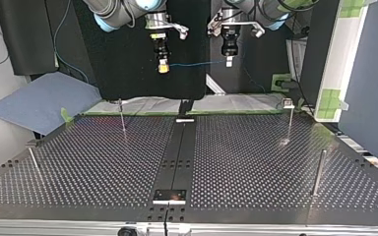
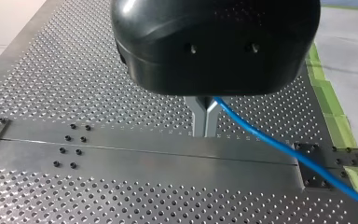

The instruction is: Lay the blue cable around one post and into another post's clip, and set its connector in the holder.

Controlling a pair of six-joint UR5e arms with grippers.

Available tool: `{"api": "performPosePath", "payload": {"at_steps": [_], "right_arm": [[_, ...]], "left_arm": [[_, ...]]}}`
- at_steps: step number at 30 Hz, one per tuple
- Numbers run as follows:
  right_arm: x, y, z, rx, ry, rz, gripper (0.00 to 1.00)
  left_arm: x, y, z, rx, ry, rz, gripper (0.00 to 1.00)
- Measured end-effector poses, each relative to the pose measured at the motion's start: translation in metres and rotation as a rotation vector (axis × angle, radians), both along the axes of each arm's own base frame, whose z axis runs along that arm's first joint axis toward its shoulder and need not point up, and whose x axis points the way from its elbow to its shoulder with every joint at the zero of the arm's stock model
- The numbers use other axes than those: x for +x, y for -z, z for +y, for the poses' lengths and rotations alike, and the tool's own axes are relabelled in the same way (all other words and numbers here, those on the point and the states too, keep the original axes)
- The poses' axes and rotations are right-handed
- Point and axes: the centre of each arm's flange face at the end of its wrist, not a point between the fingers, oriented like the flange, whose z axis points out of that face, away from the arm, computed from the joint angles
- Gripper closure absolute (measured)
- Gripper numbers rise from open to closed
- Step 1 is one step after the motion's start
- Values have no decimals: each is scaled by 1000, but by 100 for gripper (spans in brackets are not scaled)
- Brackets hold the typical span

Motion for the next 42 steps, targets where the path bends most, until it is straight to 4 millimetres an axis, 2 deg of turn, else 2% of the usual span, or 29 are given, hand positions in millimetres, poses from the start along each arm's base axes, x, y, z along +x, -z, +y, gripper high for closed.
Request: {"api": "performPosePath", "payload": {"at_steps": [5,10,16,29,37,42], "right_arm": [[-5,-2,-3,18,16,33,100],[-4,-22,-6,14,23,10,100],[-4,-48,-9,2,6,-12,100],[6,-133,-31,-61,2,-87,100],[10,-189,-36,-110,-14,-132,100],[15,-213,-39,-134,-30,-154,100]], "left_arm": [[7,-6,-4,-14,7,-14,100],[19,-24,-12,-48,20,-39,100],[24,-41,-7,-69,-10,-45,100],[50,-92,-3,-196,-50,-98,100],[62,-125,15,-245,-83,-115,100],[69,-140,29,-267,-86,-118,100]]}}
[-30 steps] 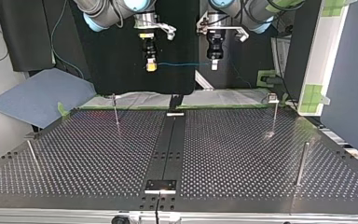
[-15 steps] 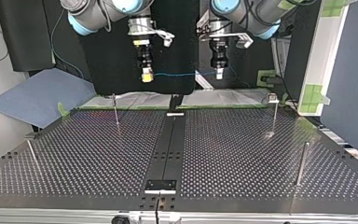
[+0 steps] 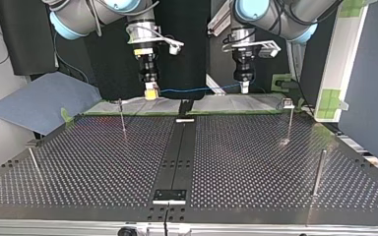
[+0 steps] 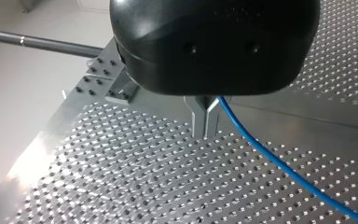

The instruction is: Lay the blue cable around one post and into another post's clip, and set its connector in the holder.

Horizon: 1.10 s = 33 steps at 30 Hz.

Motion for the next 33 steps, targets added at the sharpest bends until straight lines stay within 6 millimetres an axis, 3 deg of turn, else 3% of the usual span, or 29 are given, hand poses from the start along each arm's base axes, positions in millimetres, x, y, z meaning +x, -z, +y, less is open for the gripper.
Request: {"api": "performPosePath", "payload": {"at_steps": [8,21,33], "right_arm": [[11,-22,-6,-43,-32,-5,100],[27,-56,-14,-76,-75,25,100],[48,-76,-21,-89,-106,34,100]], "left_arm": [[8,-21,18,-47,3,-10,100],[40,-93,46,-149,11,-107,100],[45,-140,84,-195,-59,-158,100]]}}
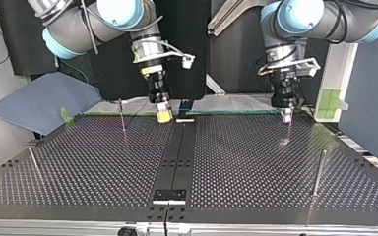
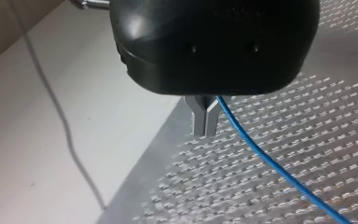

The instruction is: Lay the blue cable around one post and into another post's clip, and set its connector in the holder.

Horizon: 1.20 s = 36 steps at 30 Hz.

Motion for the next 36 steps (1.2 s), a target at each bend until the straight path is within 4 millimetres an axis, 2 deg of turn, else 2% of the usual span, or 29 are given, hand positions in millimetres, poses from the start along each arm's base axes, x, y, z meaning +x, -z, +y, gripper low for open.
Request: {"api": "performPosePath", "payload": {"at_steps": [4,9,15,20,28,32,36], "right_arm": [[9,-5,-3,-5,-12,-4,100],[19,-21,-4,-29,-26,-27,100],[26,-38,-5,-53,-37,-42,100],[32,-45,-4,-67,-54,-49,100],[50,-41,-3,-68,-75,-29,100],[57,-51,-4,-80,-81,-39,100],[63,-62,-6,-88,-84,-47,100]], "left_arm": [[3,-25,13,-5,-31,-32,100],[5,-60,31,-10,-77,-76,100],[11,-86,52,-16,-125,-96,100],[20,-101,67,-16,-143,-92,100],[51,-107,88,-17,-141,-64,100],[64,-114,90,-17,-133,-73,100],[73,-132,100,-32,-125,-115,100]]}}
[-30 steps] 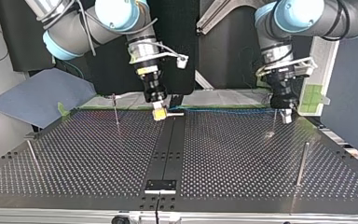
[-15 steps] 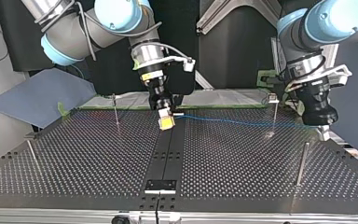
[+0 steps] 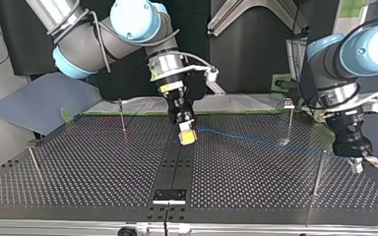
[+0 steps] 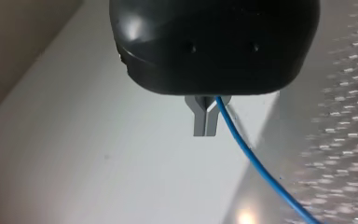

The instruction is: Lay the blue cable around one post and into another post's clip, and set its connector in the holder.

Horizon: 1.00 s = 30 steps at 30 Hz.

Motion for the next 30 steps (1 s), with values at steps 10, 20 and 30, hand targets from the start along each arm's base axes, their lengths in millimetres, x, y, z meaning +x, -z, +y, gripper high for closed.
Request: {"api": "performPosePath", "payload": {"at_steps": [10,20,30], "right_arm": [[7,-10,-3,-7,-3,-8,100],[15,-17,-9,-15,-9,-14,100],[36,0,-19,-3,-18,8,100]], "left_arm": [[16,-11,33,-18,13,-28,100],[40,18,75,-5,7,35,100],[61,30,97,16,53,71,100]]}}
